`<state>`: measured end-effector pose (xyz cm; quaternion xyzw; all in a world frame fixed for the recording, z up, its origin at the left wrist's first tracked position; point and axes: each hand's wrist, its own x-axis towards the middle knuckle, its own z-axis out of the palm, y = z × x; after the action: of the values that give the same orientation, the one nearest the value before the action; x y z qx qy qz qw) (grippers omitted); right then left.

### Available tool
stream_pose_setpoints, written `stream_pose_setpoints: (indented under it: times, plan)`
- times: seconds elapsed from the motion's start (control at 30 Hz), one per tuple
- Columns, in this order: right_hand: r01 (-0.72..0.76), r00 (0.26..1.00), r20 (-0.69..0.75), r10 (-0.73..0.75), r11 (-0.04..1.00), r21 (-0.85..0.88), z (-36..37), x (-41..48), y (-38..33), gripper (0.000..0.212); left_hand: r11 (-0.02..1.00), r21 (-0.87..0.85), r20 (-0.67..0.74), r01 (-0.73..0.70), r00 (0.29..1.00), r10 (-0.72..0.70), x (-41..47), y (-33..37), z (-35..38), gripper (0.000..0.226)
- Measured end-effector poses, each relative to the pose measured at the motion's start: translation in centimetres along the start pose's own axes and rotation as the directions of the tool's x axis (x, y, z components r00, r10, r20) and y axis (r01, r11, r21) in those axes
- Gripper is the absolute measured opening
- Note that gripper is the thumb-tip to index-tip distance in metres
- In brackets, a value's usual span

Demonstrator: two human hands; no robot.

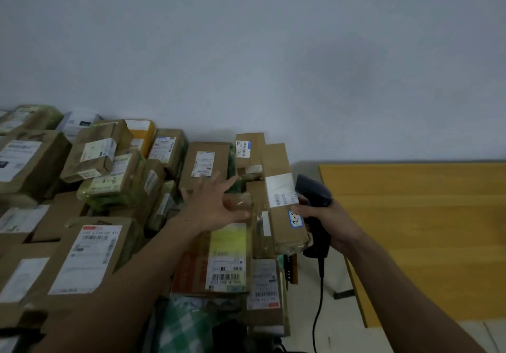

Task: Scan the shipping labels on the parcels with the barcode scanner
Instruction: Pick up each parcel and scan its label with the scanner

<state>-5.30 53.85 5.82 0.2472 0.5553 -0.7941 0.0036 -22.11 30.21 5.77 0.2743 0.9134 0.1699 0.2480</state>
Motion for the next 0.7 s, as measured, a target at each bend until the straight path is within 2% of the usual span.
stream_pose_setpoints:
  times: [0.1, 0.33, 0.53, 0.7]
  plan:
    - [-0.048, 0.998, 0.037, 0.049, 0.999, -0.025, -0.1, 0.0, 1.0, 0.041, 0.997, 0.024, 0.030, 0.074, 0.997, -0.075, 0.1, -1.9, 1.9, 0.134]
    - [-0.118, 0.992, 0.040, 0.119, 0.993, -0.019, -0.6, 1.3, 3.8, 0.044, 0.998, -0.009, -0.056, 0.057, 0.997, -0.057, -0.1, -2.3, 2.2, 0.100]
    - [-0.077, 0.997, -0.022, 0.078, 0.997, 0.026, 0.5, 2.5, 5.3, 0.055, 0.996, -0.062, -0.062, 0.060, 0.996, -0.064, -0.8, -2.3, 2.0, 0.096]
    - [-0.087, 0.995, -0.041, 0.088, 0.996, 0.031, 0.8, 3.4, 6.4, 0.047, 0.994, -0.094, -0.068, 0.061, 0.995, -0.067, -1.2, -2.1, 2.0, 0.093]
